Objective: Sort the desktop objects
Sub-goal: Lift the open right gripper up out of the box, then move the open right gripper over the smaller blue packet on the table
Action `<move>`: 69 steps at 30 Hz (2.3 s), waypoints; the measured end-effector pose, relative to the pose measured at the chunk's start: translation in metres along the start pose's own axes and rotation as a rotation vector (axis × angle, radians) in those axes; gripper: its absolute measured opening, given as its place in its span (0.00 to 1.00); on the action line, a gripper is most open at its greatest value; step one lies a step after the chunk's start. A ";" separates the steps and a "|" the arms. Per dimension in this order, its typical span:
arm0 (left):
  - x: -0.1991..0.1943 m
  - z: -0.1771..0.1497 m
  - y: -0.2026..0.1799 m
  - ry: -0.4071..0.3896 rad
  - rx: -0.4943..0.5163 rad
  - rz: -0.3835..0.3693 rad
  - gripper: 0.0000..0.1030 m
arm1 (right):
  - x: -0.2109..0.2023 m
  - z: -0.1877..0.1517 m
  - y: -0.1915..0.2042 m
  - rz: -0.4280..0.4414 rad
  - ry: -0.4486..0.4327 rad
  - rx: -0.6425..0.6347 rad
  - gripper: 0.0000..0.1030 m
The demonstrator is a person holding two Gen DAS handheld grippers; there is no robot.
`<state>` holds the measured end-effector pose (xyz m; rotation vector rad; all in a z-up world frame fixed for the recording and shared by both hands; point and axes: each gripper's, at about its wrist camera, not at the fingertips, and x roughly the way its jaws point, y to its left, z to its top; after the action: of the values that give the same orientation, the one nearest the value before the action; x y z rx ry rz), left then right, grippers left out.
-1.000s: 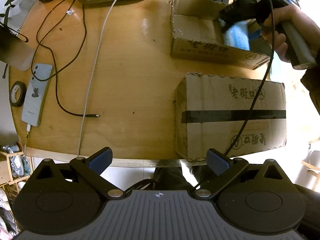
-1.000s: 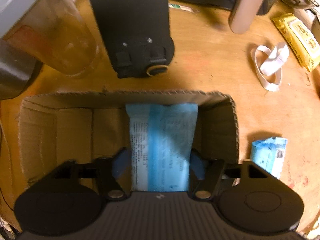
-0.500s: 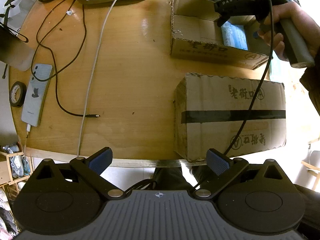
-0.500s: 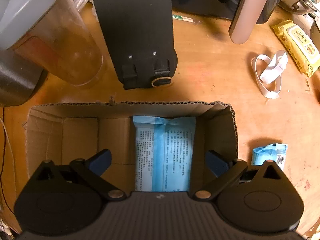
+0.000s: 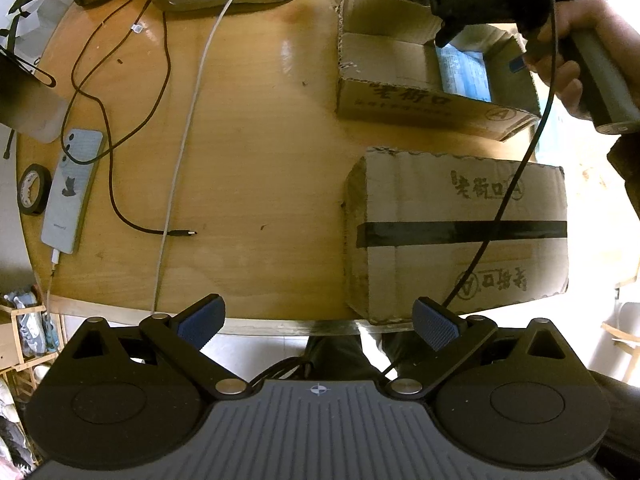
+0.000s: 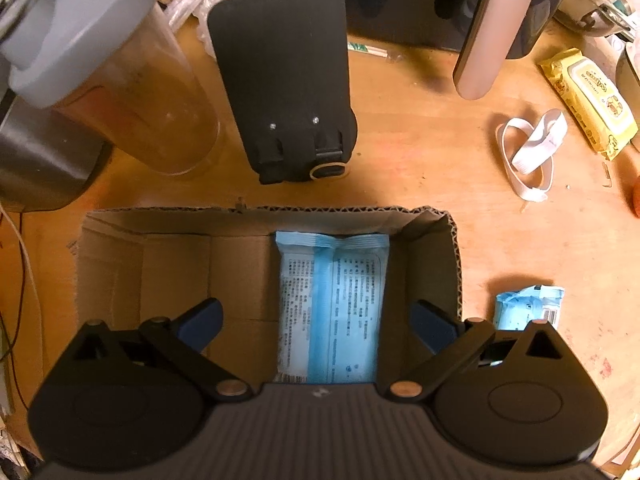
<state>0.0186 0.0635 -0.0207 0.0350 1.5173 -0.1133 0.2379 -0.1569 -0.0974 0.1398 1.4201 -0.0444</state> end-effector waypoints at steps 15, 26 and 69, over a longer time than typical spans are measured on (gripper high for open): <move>-0.006 -0.002 -0.008 -0.022 0.015 0.005 1.00 | -0.041 -0.002 0.001 0.004 -0.020 0.006 1.00; -0.009 -0.004 -0.015 -0.029 0.021 0.006 1.00 | -0.045 -0.005 -0.010 -0.007 -0.020 0.010 1.00; -0.009 -0.011 -0.085 -0.028 0.067 -0.004 1.00 | -0.053 -0.016 -0.111 -0.044 -0.032 0.054 1.00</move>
<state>-0.0008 -0.0194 -0.0081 0.0839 1.4857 -0.1671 0.2011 -0.2675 -0.0553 0.1515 1.3907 -0.1210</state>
